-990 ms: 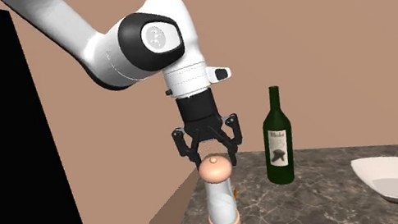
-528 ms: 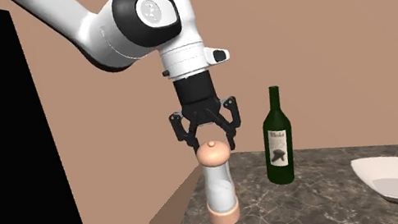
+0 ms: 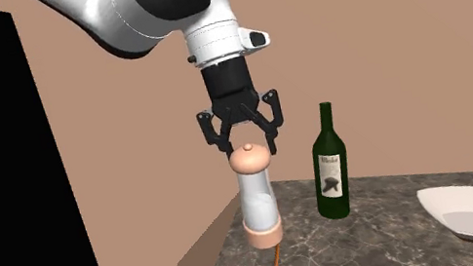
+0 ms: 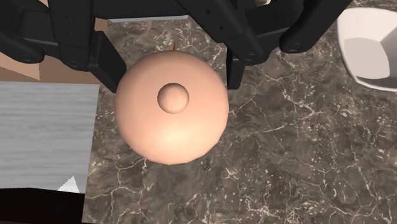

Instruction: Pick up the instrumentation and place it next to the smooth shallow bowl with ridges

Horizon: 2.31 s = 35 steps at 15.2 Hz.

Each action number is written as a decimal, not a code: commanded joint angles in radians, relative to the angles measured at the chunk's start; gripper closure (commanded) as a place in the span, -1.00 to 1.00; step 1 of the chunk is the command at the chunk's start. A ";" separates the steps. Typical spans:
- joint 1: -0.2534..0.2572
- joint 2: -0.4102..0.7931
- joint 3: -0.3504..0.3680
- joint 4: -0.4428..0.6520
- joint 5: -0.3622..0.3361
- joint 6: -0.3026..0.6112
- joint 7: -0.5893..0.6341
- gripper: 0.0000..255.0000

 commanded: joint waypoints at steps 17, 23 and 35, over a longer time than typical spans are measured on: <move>0.007 -0.083 0.030 0.171 0.014 -0.253 -0.025 1.00; 0.010 -0.092 0.037 0.238 0.021 -0.327 -0.034 1.00; -0.025 0.394 -0.063 0.572 0.213 -0.180 -0.224 1.00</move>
